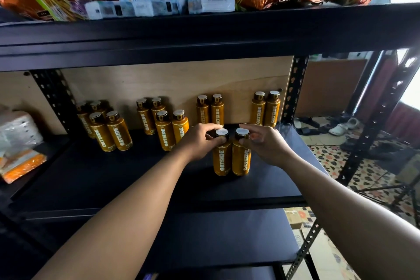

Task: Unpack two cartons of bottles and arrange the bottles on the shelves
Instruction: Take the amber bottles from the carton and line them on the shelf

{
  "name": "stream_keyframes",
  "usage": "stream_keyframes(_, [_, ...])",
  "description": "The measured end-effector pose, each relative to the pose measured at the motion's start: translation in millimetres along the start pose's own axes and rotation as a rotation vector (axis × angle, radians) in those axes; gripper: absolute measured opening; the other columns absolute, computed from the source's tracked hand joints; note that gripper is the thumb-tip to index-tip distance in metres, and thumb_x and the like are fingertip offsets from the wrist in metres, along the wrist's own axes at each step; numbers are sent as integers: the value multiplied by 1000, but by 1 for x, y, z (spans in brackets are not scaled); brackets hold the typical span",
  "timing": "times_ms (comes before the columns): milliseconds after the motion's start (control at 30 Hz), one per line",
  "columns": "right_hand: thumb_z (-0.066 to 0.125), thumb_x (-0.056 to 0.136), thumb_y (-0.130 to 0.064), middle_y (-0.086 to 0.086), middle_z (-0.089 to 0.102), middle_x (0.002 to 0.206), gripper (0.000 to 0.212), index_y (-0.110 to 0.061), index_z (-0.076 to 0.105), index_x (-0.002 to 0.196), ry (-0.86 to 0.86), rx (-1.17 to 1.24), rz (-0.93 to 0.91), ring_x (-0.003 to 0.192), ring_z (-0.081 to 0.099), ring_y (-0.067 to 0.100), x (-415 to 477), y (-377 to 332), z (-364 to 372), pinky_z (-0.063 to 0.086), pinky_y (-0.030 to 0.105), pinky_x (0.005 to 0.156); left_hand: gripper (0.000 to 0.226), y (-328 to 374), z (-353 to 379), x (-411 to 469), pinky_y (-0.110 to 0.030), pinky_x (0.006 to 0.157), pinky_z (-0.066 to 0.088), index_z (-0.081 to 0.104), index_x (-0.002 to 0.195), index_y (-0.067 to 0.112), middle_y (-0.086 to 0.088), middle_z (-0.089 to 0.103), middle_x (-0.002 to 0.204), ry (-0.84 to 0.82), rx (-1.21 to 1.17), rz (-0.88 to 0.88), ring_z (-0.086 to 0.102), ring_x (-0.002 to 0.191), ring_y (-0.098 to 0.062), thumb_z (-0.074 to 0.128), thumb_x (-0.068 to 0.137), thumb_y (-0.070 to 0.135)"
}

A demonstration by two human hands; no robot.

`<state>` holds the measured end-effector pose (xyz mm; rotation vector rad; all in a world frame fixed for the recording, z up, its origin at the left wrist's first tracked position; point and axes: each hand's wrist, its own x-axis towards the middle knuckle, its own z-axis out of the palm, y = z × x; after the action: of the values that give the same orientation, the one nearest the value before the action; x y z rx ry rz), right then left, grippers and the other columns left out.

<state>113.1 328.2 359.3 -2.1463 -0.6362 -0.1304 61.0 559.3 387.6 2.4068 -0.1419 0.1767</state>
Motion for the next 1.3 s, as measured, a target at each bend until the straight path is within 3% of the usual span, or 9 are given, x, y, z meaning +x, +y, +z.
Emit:
stream_keyframes(167, [76,92,-29,1,69,129,54,-27,58,143,24,-22,12,116,66,16,5,4,-1,60,37,90,53,1,4,8,-22,77,42,50,146,27,1,54,146,-3,1,-2,56,119,-14,63,97,42])
stream_keyframes(333, [75,92,-28,1,68,129,53,-27,58,142,28,-42,44,116,66,17,15,9,-5,59,30,82,53,3,9,23,-24,81,43,50,146,27,-1,56,144,-1,1,-10,52,109,-7,63,97,41])
stream_keyframes(533, [74,93,-28,1,66,133,52,-28,58,142,32,-52,66,116,66,19,28,16,-12,59,34,85,52,4,16,46,-16,71,39,50,146,27,0,55,145,-6,-3,-5,50,108,-6,63,97,39])
stream_keyframes(733, [74,92,-32,0,66,132,51,-30,58,141,34,-71,73,112,67,15,47,25,-15,58,29,81,52,0,19,70,-24,85,39,51,145,25,1,52,148,-8,-12,-20,54,124,-16,64,97,38])
stream_keyframes(900, [74,92,-31,0,66,132,49,-29,61,139,36,-87,60,110,68,17,62,31,-16,60,37,86,52,-7,21,92,-36,100,48,53,143,26,0,54,146,-18,-31,-39,54,129,-21,66,95,40])
stream_keyframes(1033, [74,93,-32,-5,66,133,45,-29,63,136,23,-104,63,110,66,15,74,36,-20,55,27,84,52,-10,24,102,-31,96,46,51,144,29,2,53,147,-12,-37,-49,53,129,-20,65,95,41])
stream_keyframes(1133, [72,94,-31,-10,66,131,45,-27,62,138,11,-114,66,111,65,14,80,39,-23,50,24,84,54,-11,26,108,-35,102,47,50,145,30,2,51,149,-12,-51,-63,52,132,-20,64,95,43])
stream_keyframes(1300, [73,94,-28,-8,66,130,44,-25,62,137,17,-91,63,109,66,15,83,40,-23,54,27,85,54,-13,26,113,-37,102,48,49,145,34,3,51,149,-27,-52,-70,52,131,-19,63,95,47])
